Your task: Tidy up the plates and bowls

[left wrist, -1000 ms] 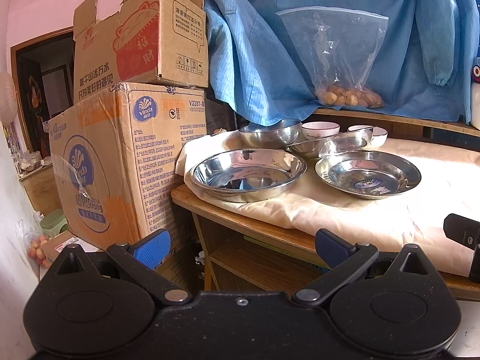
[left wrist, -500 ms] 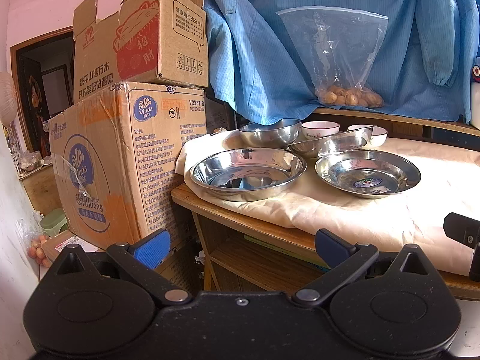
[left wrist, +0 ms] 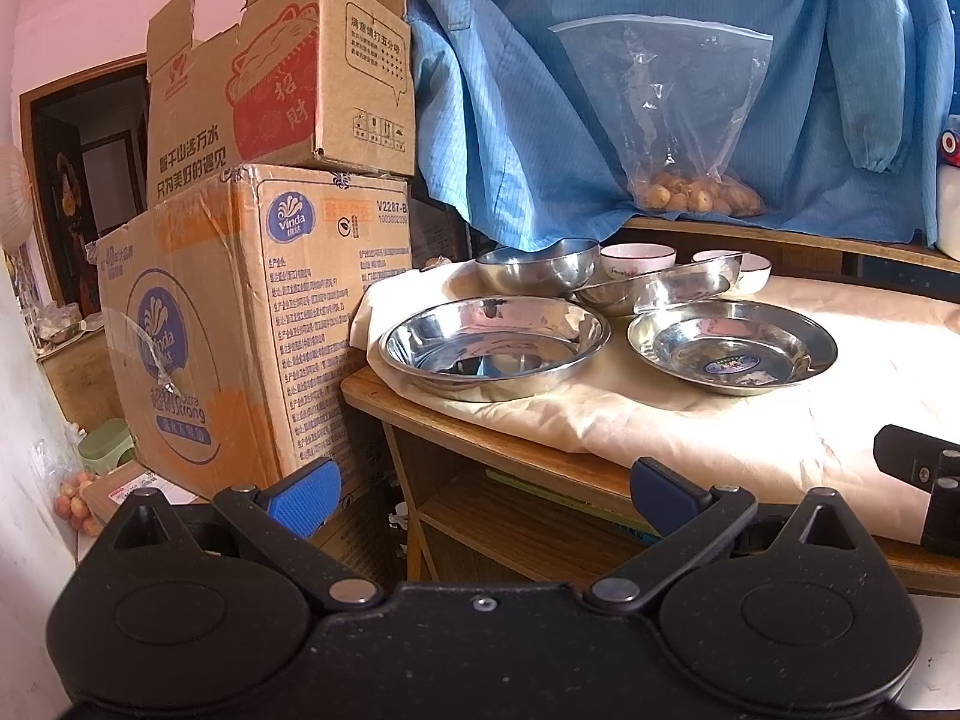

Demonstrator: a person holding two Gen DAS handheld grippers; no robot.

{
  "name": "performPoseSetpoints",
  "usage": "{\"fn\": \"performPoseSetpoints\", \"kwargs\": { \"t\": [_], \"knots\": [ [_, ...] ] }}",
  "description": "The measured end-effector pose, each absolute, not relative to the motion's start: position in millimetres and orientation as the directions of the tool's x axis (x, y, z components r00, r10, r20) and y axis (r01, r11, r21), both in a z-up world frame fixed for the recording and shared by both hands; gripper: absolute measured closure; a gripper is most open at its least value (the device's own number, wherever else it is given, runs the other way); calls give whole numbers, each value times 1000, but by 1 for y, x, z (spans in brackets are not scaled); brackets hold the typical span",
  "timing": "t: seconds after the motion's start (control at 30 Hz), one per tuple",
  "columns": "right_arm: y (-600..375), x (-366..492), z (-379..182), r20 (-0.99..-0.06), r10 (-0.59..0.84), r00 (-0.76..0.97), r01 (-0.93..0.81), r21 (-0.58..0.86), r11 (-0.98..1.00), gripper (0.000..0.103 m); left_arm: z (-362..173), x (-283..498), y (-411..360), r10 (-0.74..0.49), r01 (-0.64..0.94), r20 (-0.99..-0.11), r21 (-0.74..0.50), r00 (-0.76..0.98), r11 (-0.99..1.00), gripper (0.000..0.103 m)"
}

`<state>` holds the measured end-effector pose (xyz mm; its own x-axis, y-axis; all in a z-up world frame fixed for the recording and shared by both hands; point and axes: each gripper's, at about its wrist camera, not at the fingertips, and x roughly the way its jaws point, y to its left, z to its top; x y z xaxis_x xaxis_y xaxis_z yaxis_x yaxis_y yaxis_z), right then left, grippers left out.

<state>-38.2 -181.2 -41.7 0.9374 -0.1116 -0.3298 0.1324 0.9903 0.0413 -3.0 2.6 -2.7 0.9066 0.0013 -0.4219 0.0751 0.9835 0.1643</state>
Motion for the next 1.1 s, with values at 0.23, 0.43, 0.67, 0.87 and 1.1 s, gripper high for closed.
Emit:
{"fn": "performPoseSetpoints", "kwargs": {
  "t": [0.23,0.43,0.67,0.87,1.1],
  "knots": [
    [-181,-38,-42,-330,-111,937,132,41,990,0,-3,-3,3,1,75,-424,163,906,984,1],
    [-181,-34,-42,-333,-112,936,133,42,990,0,-4,-3,4,2,74,-424,163,905,984,1],
    [-181,-34,-43,-335,-111,936,132,41,990,0,-5,-3,4,-1,78,-427,163,904,984,1],
    [-181,-33,-43,-334,-111,936,132,41,990,0,-6,-3,4,-1,78,-428,163,904,983,1],
    [-181,-33,-43,-334,-111,936,133,41,990,0,-6,-3,4,-1,79,-429,163,903,983,1]
  ]
}}
